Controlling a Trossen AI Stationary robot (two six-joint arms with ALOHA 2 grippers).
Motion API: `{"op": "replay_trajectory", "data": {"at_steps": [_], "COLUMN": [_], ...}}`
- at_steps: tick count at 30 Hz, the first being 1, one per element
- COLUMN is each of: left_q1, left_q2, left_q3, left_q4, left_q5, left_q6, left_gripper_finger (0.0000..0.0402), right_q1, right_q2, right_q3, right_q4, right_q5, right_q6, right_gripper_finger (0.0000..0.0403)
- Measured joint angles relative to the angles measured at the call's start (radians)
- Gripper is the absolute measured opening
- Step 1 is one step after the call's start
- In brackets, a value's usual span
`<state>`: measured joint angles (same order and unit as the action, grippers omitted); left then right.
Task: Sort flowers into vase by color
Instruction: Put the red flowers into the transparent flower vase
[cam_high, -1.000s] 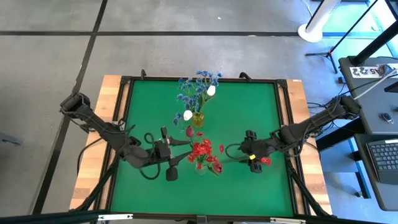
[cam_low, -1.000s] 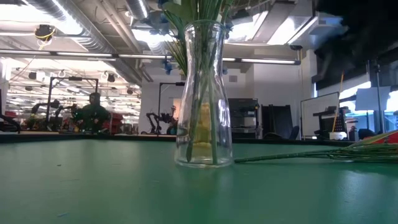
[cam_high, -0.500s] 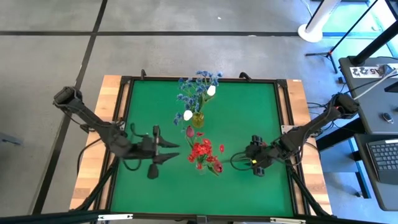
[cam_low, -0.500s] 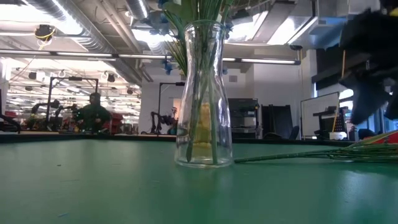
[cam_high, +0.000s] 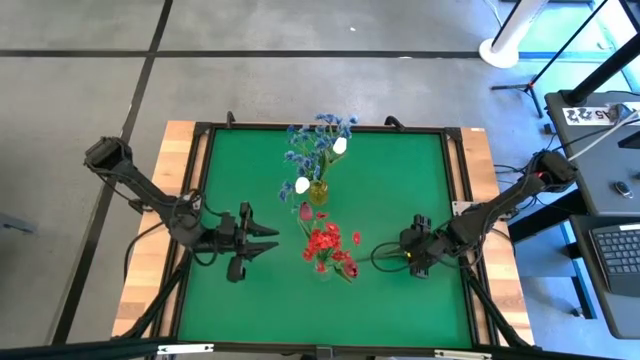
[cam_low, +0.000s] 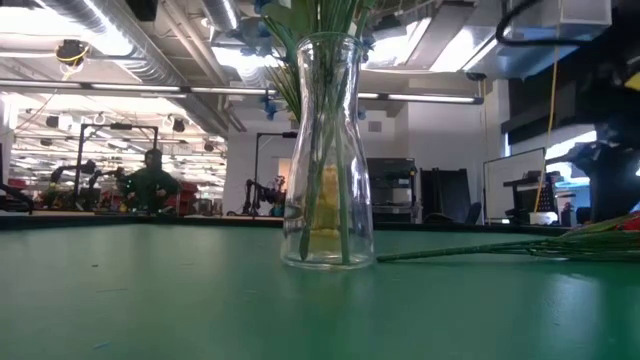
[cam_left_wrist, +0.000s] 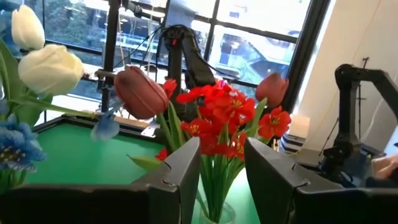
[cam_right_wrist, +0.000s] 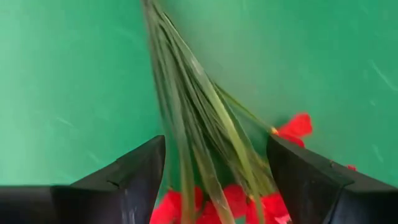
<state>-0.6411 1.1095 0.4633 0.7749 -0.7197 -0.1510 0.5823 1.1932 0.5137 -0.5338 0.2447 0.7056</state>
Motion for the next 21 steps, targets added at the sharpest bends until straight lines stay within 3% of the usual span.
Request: {"op": "replay_trajectory", "data": {"at_steps": [10,14,21], "left_q1": [0.000,0.000,0.000], "left_q2": [0.000,0.000,0.000], "left_q3": [0.007,0.007,0.007], "left_q4": [0.006,0.007,0.048], "left_q5": [0.007,0.008,0.008], "left_q6": [0.000,-0.003,-0.011], "left_gripper_finger": [0.0121,0.0121,0.0121], "right_q1": [0.000,0.000,0.000], "right_q2": [0.119,0.126,0.126], "right_q3": [0.003,0.004,0.025], "right_q4": [-0.001,0.002,-0.015], "right_q5": [-0.013,-0.025,-0.032], "right_q6": [0.024,0.030,0.018], "right_gripper_finger": [0.0267,0.0227,0.0118]}}
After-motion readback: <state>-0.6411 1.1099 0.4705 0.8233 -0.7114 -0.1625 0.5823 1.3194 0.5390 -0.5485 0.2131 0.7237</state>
